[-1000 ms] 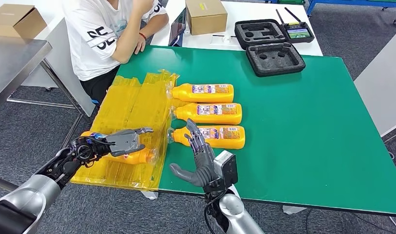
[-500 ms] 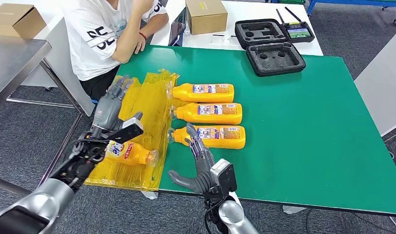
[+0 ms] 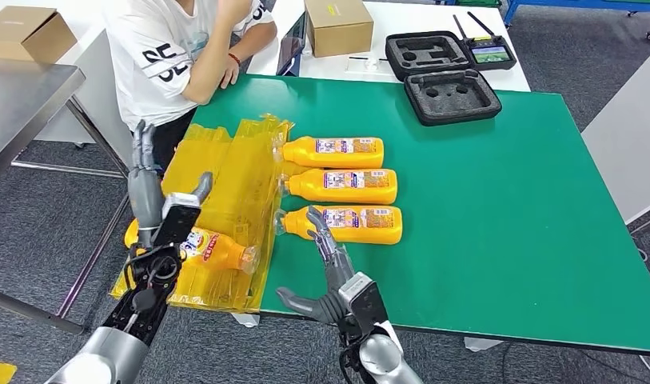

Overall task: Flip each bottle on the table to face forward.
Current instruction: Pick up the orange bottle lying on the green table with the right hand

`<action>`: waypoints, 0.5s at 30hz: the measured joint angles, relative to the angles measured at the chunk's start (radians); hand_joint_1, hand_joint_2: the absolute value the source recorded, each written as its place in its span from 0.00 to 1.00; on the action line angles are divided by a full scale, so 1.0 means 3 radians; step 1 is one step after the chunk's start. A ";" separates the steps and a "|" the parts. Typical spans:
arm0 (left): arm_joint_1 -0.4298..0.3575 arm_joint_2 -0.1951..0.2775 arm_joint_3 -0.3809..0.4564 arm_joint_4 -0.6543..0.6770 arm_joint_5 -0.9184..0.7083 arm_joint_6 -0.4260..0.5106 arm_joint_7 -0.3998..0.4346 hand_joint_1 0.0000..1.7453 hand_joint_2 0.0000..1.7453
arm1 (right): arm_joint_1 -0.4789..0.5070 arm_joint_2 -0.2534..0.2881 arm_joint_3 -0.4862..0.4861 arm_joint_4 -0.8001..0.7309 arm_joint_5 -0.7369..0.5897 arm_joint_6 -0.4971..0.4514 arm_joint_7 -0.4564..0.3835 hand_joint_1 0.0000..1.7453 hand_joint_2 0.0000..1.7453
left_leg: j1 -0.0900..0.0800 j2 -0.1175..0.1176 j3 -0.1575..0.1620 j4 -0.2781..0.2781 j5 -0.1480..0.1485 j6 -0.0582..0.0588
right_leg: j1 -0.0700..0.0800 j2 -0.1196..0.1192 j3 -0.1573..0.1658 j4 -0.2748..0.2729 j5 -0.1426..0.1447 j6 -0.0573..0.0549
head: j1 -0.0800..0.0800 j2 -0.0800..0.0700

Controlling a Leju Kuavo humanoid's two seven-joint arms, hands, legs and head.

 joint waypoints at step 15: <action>0.0220 0.0035 0.0014 -0.0055 0.0893 -0.0327 0.0027 0.00 1.00 | -0.0109 -0.0283 -0.0146 -0.0138 0.0911 -0.0255 0.0583 0.00 1.00 | -0.0001 -0.0001 -0.0002 0.0001 0.0000 0.0000 | -0.0002 0.0000 0.0000 0.0000 0.0001 0.0001 | 0.0000 0.0000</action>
